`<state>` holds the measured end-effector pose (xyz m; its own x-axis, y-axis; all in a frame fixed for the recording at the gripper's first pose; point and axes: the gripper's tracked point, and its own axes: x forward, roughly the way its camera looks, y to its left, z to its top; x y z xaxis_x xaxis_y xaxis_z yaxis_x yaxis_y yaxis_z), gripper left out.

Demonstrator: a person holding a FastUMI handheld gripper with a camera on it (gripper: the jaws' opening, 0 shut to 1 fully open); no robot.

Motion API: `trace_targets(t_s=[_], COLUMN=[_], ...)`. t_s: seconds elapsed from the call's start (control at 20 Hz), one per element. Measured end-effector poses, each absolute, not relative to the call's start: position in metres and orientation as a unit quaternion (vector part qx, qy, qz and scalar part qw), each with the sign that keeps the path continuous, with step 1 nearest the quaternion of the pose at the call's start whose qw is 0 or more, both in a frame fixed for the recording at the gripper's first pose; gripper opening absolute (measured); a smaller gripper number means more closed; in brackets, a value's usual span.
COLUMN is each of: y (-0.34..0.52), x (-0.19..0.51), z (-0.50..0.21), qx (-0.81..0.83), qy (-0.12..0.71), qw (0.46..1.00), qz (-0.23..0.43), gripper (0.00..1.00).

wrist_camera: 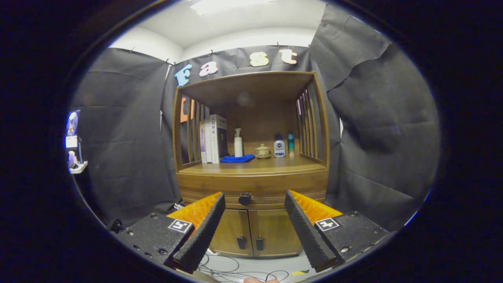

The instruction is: Pull open the drawer, take out the items inside it, and place them on the countertop above the cabinet.

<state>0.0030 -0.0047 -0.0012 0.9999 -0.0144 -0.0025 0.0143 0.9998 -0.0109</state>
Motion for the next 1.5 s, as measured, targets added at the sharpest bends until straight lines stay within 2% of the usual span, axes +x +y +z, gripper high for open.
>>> trace_targets(t_s=[0.3,1.2,1.5], y=[-0.004,0.027,0.021], x=[0.025,0.213,0.236], z=[-0.017,-0.079,-0.103], qx=[0.0,-0.046,-0.054], qy=[0.021,0.098,0.125], qw=[1.0,0.993,0.988], qz=[-0.023,-0.052,-0.069], gripper=[0.99,0.99,0.84])
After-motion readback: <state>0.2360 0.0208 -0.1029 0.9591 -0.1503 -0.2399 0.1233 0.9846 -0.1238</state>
